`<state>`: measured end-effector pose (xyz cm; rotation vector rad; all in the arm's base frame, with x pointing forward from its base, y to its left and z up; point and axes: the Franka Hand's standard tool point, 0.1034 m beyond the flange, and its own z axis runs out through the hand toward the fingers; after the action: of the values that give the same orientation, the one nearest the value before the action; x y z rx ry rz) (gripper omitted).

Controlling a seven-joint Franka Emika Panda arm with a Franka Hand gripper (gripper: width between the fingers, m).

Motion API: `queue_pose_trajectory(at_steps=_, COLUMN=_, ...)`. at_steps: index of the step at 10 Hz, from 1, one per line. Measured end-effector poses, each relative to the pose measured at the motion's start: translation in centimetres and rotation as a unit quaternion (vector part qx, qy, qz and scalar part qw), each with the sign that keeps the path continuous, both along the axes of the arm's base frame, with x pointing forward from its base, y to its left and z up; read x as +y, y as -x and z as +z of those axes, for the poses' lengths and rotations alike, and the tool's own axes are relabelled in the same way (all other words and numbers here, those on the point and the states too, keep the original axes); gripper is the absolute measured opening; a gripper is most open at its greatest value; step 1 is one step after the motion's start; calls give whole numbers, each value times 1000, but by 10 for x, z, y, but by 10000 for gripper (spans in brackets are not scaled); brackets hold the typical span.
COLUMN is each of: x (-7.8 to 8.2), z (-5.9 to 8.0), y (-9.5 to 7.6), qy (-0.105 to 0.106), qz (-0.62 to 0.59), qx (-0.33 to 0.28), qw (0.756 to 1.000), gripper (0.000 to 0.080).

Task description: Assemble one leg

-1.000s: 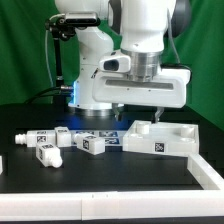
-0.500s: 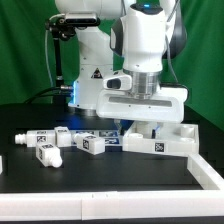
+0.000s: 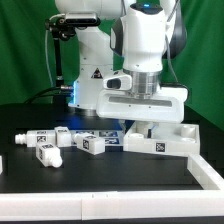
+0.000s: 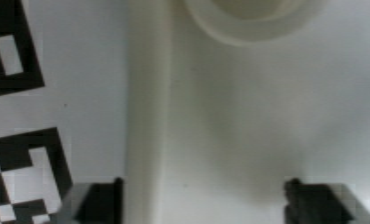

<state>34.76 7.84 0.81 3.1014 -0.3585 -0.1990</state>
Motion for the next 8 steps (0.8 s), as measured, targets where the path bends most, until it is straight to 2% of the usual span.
queue_pose_trajectory(at_steps=1, x=0, z=0, y=0, qy=0, qz=0, qx=0, qw=1000, gripper=249)
queue_pose_trajectory(at_steps=2, x=0, z=0, y=0, qy=0, qz=0, qx=0, qw=1000, gripper=82)
queue_pose_trajectory(at_steps=5, x=-4, z=4, y=-3, qy=-5, qz=24, qx=1, qw=1000, gripper=60)
queue_pose_trajectory(at_steps=7, x=-29, z=32, y=-18, qy=-18, qz=38, qx=8, qw=999, gripper=57)
queue_pose_trajectory(at_steps=8, x=-45, z=53, y=-27, qy=-33, qz=70, qx=21, qw=997, gripper=57)
